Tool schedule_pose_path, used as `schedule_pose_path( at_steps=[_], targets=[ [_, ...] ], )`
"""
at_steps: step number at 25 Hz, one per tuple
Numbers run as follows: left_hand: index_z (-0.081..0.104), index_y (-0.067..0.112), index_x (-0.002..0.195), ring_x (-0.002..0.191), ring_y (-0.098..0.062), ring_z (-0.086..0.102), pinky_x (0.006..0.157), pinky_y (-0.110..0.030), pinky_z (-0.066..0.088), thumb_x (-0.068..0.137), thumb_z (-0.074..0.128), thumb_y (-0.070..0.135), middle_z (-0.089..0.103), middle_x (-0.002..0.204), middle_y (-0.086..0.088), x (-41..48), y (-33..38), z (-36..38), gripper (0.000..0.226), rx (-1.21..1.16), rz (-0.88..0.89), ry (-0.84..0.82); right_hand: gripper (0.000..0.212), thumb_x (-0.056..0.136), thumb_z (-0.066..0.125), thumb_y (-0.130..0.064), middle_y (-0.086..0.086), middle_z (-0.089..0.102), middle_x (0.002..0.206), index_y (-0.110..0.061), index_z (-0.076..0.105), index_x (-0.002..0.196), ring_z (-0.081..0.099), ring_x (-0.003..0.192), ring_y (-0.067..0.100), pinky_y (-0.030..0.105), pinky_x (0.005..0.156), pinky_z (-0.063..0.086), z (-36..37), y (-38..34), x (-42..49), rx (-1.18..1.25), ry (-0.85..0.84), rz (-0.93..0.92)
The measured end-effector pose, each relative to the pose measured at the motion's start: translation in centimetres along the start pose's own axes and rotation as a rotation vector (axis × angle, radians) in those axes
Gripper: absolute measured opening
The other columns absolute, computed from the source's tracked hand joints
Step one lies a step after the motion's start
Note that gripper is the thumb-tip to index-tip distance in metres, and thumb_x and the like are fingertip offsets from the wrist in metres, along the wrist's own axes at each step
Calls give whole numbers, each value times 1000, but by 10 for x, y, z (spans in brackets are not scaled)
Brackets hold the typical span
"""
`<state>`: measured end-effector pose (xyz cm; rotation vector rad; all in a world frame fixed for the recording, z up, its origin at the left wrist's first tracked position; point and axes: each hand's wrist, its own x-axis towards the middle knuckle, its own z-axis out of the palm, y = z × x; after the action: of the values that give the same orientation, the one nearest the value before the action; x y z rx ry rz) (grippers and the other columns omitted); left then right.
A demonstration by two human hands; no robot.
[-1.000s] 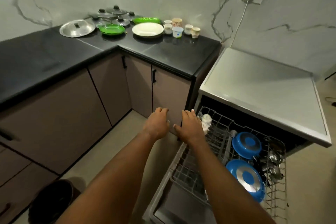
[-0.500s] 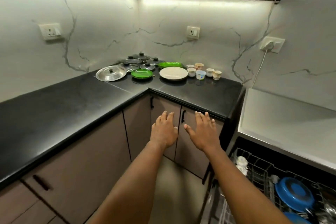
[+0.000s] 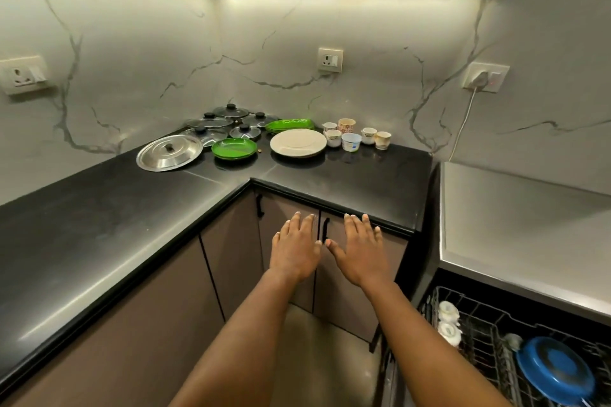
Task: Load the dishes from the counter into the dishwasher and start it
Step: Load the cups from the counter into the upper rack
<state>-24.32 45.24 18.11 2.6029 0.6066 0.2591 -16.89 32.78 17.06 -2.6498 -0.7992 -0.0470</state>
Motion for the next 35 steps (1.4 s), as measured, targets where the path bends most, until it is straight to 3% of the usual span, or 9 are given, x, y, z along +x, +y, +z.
schedule_pose_path(
  at_steps=[9,20,29,35],
  targets=[
    [23,23,155,150,-24,15,120,-43,21,98,51,36,15,163,-7,156,16,32,65,10,-22,-61,72,97,40,-54,3,19,161,-16,18,153,3,150,21,44,121,7,18,51,147,44,3,59],
    [19,23,156,150,-23,17,120,-41,20,99,50,34,15,164,-5,316,27,76,65,10,11,-118,74,97,42,-52,2,11,162,-17,11,155,-1,150,19,41,121,3,28,106,301,78,-52,104],
    [19,22,156,150,-23,16,121,-40,22,98,50,28,16,163,-5,455,32,106,65,-20,166,-265,76,96,47,-50,1,12,162,-19,10,155,1,150,18,41,121,6,32,135,416,102,-33,333],
    [21,21,155,146,-25,26,117,-41,30,97,50,25,17,163,-4,516,51,133,65,-66,229,-378,76,97,48,-48,1,13,162,-18,10,155,4,150,19,41,121,8,48,167,455,91,-57,464]
  ],
)
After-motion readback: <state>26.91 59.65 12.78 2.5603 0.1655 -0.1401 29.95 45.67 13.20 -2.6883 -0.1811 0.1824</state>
